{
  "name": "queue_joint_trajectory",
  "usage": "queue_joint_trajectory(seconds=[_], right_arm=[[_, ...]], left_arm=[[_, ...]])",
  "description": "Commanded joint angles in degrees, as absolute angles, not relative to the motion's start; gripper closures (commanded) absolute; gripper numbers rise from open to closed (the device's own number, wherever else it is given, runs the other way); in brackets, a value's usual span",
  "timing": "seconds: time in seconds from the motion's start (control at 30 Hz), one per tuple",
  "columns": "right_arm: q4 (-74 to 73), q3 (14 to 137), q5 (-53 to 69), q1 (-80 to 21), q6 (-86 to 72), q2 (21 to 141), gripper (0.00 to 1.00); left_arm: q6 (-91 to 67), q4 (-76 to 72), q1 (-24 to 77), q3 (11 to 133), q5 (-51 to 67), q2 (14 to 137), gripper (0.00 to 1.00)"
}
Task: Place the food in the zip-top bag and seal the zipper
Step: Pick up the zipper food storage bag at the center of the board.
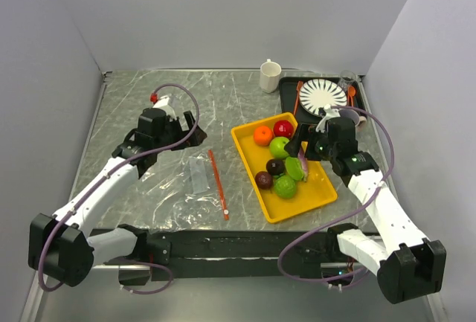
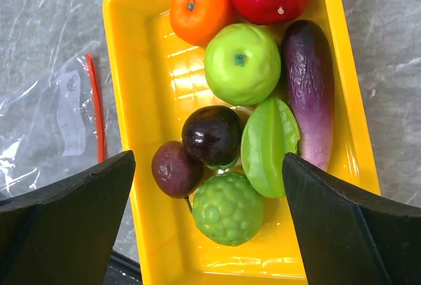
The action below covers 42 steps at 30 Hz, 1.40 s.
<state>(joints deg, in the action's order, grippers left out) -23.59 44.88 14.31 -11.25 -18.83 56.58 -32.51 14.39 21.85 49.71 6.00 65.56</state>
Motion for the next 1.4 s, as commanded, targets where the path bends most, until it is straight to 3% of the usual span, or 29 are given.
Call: queue_joint_trajectory(seconds=[0.0,0.3,0.67,0.97,1.13,1.37], right_arm=[[-23.64,47.28,14.33,-11.25,-18.99,56.69,0.0],[-23.91,48.86,15.2,-12.22,-19.78,58.27,0.0],[-24.17,51.15,16.0,-12.48,-20.65,59.67,0.0],[-24.79,51.59,14.33,-12.57,-20.92,60.82,0.0],[-25.22,51.42,13.62,-12.57,-20.83,60.38,0.0],[-25.14,51.24,14.06,-12.57,-20.83,60.64,0.0]], left_arm=[[-32.79,13.53,22.06,49.92,4.39,64.42,0.01],[-33.48,18.28,22.67,50.89,7.38,71.98,0.01],[-39.02,21.98,32.86,53.96,-2.28,78.04,0.01],[-44.65,26.81,40.43,59.94,-8.52,90.43,0.14],[-45.7,26.46,40.87,60.55,-7.65,93.33,0.34],[-46.06,26.72,41.75,61.17,-7.12,95.89,0.41]])
